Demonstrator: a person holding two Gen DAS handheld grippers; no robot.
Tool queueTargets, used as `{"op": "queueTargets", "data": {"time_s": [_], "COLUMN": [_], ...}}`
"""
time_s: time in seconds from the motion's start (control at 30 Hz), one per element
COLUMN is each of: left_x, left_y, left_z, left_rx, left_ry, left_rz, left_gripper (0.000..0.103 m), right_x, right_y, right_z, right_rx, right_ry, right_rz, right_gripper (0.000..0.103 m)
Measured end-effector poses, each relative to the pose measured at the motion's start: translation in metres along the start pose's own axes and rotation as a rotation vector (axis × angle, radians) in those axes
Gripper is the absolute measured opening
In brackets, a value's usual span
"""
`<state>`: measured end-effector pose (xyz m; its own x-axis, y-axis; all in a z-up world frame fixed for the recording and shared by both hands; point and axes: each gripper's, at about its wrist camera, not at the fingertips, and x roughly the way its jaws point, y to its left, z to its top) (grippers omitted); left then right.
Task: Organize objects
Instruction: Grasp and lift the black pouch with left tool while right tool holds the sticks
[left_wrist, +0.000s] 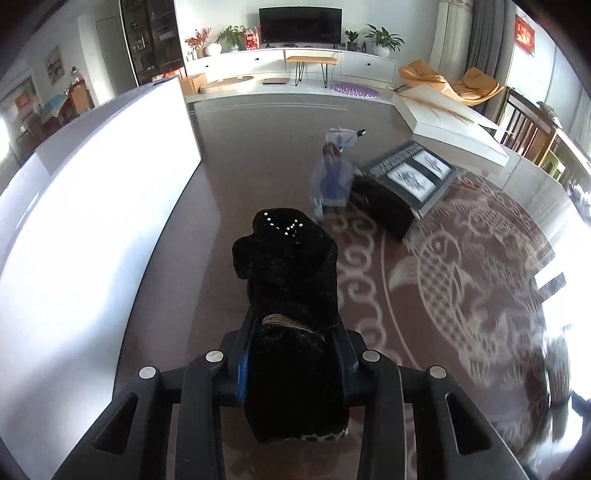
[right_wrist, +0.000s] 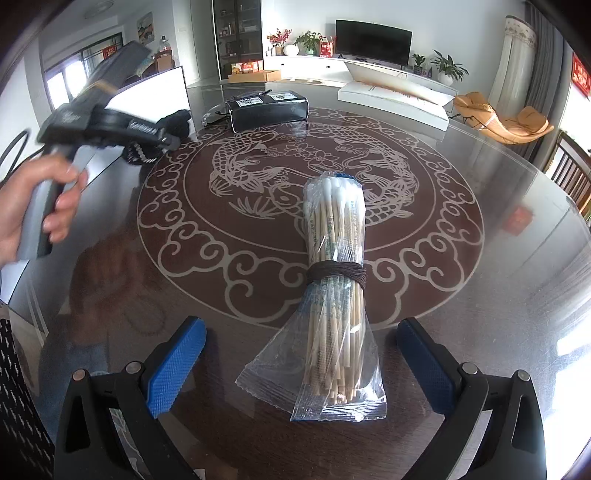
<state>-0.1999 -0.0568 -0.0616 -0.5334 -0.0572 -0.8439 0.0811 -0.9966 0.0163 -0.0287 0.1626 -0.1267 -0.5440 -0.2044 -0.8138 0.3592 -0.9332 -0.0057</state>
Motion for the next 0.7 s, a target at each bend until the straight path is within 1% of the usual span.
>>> {"op": "queueTargets", "data": {"time_s": [0.03, 0.17, 0.23, 0.3, 0.4, 0.7], "left_x": [-0.012, -0.049, -0.06, -0.067, -0.071, -0.071], "left_y": [-0.002, -0.007, -0.011, -0.012, -0.016, -0.018], "left_z": [-0.018, -0.075, -0.095, -0.107, -0.114, -0.114], "left_rx": [0.0, -0.028, -0.033, -0.028, -0.027, -0.025], "left_ry": [-0.001, -0.011, -0.022, -0.03, -0.032, -0.058], "left_rz": [0.004, 0.017, 0.019, 0.023, 0.014, 0.008], "left_gripper": [0.034, 0.035, 0.035, 0.035, 0.035, 0.035], "right_x": [0.0, 0.0, 0.0, 0.0, 0.0, 0.0], "right_y": [0.0, 0.0, 0.0, 0.0, 0.0, 0.0], "right_z": [0.0, 0.0, 0.0, 0.0, 0.0, 0.0], "right_rx": [0.0, 0.0, 0.0, 0.0, 0.0, 0.0], "right_ry": [0.0, 0.0, 0.0, 0.0, 0.0, 0.0], "right_rz": [0.0, 0.0, 0.0, 0.0, 0.0, 0.0], "right_gripper": [0.103, 0.103, 0.103, 0.103, 0.103, 0.103]}}
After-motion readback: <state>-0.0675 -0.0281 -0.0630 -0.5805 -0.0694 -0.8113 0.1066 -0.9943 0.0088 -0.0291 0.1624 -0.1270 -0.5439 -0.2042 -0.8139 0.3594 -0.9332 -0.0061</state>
